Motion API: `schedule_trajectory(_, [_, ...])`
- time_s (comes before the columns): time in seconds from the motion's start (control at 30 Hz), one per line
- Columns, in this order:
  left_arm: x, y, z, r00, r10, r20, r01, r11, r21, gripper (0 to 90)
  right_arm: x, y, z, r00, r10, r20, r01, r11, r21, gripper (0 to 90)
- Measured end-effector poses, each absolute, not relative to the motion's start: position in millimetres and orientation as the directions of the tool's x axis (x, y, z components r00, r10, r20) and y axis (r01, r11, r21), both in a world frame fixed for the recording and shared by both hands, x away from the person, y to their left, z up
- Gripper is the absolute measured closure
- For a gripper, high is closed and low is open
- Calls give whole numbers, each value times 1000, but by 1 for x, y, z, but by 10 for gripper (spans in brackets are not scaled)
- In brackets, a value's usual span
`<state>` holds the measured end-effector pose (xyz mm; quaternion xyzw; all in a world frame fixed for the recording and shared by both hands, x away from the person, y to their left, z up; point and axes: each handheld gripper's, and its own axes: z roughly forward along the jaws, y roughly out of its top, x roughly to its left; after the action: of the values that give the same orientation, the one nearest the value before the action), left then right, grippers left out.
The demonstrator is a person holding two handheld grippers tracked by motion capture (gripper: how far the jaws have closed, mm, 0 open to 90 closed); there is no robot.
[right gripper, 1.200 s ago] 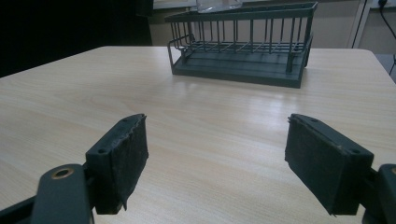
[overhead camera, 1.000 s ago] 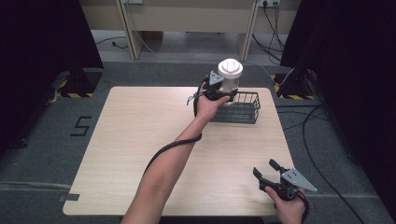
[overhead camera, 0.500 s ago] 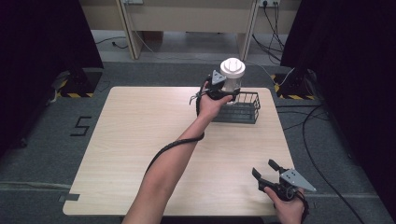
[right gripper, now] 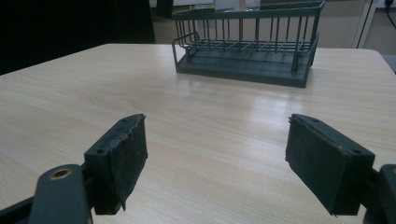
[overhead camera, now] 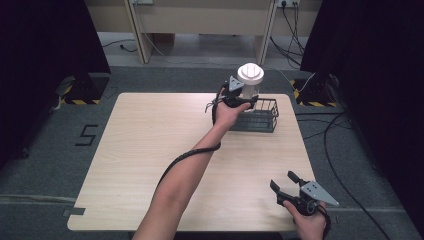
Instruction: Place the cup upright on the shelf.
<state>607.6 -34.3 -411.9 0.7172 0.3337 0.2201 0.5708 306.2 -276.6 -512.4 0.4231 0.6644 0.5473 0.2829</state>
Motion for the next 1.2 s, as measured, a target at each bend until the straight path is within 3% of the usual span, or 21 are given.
schedule_trajectory(1.2, [606,-38,-447,621,782,-53,311,-184,932,173,306,-275,-513,-489,868,90,257,44,965,212])
